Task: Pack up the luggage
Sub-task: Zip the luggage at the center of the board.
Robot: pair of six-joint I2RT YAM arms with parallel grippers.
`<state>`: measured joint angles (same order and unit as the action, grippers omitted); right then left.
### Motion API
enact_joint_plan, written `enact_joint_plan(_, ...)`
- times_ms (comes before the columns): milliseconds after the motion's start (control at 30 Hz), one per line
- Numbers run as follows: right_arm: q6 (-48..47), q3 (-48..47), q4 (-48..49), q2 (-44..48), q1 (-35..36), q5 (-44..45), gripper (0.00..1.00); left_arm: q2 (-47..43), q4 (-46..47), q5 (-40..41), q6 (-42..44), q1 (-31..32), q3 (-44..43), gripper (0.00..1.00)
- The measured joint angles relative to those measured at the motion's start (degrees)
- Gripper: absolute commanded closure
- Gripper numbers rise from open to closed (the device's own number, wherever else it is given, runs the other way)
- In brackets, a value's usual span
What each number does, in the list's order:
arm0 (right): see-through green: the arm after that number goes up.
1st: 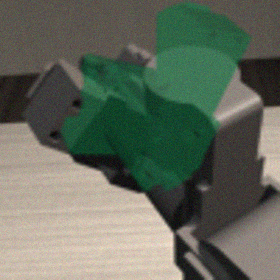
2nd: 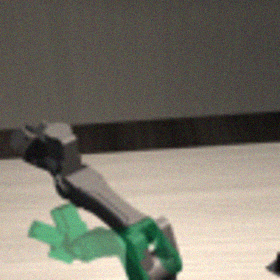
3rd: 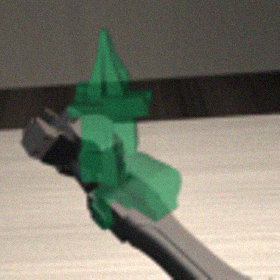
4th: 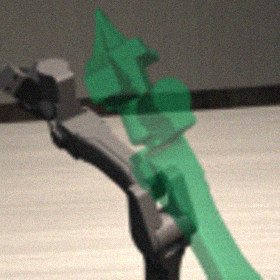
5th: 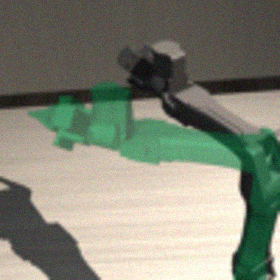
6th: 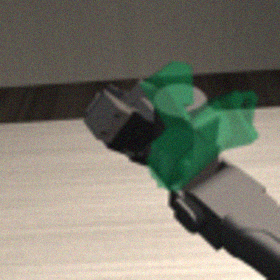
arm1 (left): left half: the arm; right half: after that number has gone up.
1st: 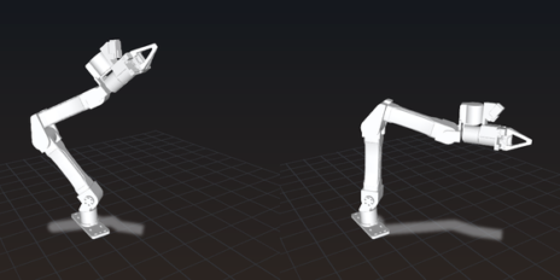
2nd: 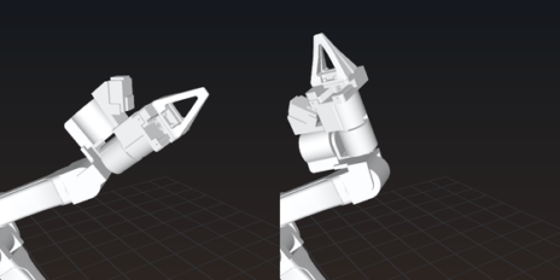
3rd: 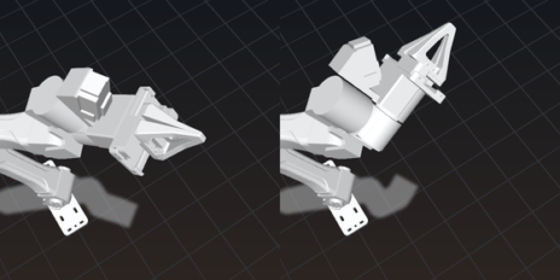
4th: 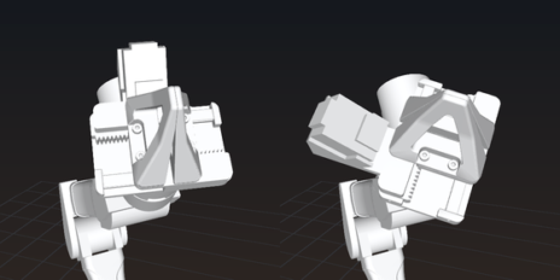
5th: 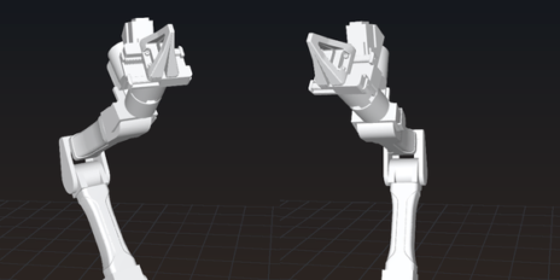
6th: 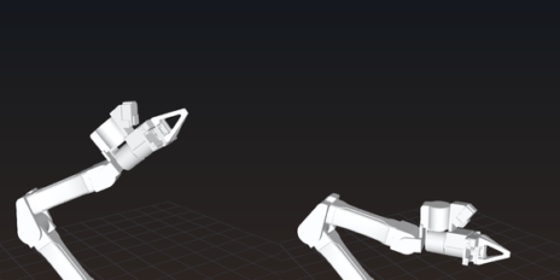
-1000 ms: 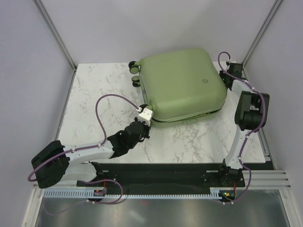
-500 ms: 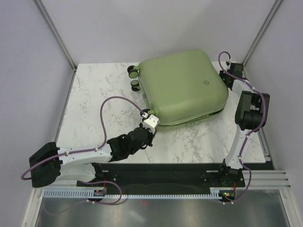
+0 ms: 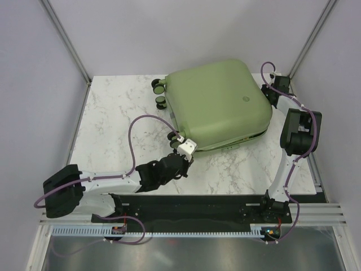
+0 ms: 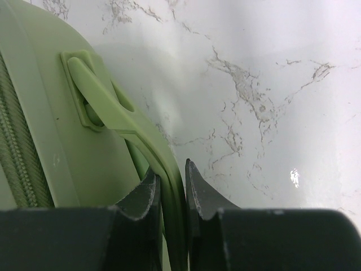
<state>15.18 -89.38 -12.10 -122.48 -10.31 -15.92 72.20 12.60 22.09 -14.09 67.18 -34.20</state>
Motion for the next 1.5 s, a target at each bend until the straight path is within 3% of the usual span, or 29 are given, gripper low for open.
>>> enact_joint_plan(167, 0.37, 0.59, 0.74, 0.24, 0.00, -0.04, 1.00, 3.93, 2.38, -0.87, -2.14, 0.20, -0.46, 0.98)
enact_joint_plan(467, 1.92, 2.25, 0.13, 1.66, 0.50, 2.47, 1.00, 5.95, 17.14, -14.58, -4.07, 6.25, -7.02, 0.98)
enact_joint_plan(667, 2.51, 2.73, 0.50, 1.90, 0.61, 2.89, 1.00, 5.22, 13.94, -13.40, -4.33, 6.19, -6.99, 0.96)
enact_joint_plan(933, 2.82, 3.06, 0.98, 2.01, 0.74, 2.84, 1.00, -7.76, 2.71, -5.05, -3.76, 2.45, -1.38, 0.52)
enact_joint_plan(1133, 2.84, 3.13, 1.14, 2.05, 0.94, 2.82, 1.00, -14.21, 3.32, -1.44, -3.56, -2.34, 6.84, 0.34)
enact_joint_plan(1233, 2.82, 3.13, 1.16, 2.05, 0.98, 2.82, 1.00, -14.16, 3.91, -0.35, -3.15, -2.99, 9.84, 0.28)
enact_joint_plan(1500, 2.78, 3.13, 1.16, 2.05, 0.98, 2.80, 1.00, -10.84, 10.51, -1.38, -0.68, -8.15, 11.52, 0.28)
